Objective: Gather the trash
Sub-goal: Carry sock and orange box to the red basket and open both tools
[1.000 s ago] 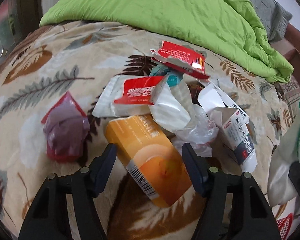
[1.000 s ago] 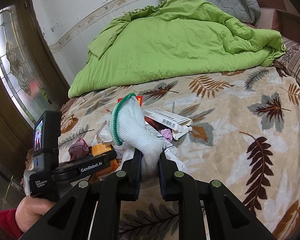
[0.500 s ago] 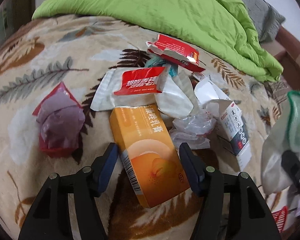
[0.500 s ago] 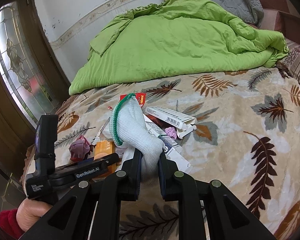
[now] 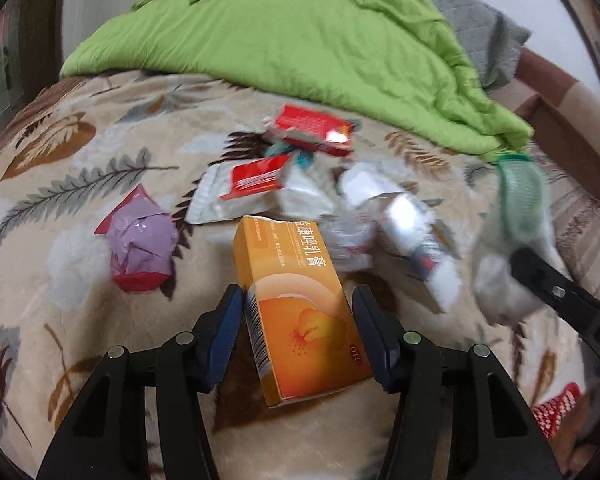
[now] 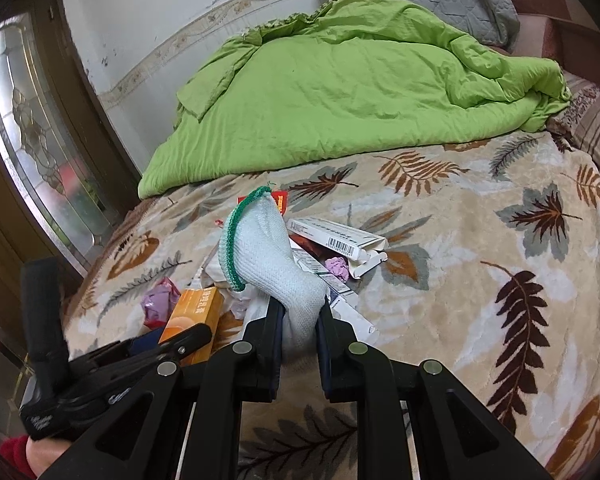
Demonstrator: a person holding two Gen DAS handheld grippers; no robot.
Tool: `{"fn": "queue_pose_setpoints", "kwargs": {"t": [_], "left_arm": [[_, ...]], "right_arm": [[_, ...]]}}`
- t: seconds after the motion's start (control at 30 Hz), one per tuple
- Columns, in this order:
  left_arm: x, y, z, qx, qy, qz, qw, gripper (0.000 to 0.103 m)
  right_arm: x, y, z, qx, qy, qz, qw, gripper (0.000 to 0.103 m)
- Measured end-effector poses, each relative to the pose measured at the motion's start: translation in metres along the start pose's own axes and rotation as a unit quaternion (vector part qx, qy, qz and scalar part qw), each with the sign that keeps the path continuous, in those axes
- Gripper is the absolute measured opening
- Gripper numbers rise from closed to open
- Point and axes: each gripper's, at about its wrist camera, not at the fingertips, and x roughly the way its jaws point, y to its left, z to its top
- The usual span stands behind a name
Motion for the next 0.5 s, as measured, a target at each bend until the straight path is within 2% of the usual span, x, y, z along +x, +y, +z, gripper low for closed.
{"fn": "queue_pose_setpoints", "kwargs": {"t": [0.13,0.3,0.4,0.5], "left_arm": [[-0.022,-0.018,-0.003,0.024,-0.017,-0.031,0.9991,0.055],[-0.046,-0.056,-0.007,0.070,-0.027,-0.088,0.9933,0.055],[-0.061,-0.092,-0.014,0.109,-0.029,-0.133,0.9846,0.055],[-0.077,-0.136,-0.028,0.152,-0.023,-0.189,0.9700,0.055]], "right_arm": [[-0.024,-0.013,-0.003,0.030,-0.009,0.013,0.999,0.016],[-0.086,-0.044,-0.016,0.067,-0.033,0.017,0.997,0.016],[-0.131,-0.067,-0.030,0.081,-0.044,-0.004,0.996,0.016],[-0.179,-0.096,-0.051,0.107,-0.052,-0.039,0.992,0.016]]}}
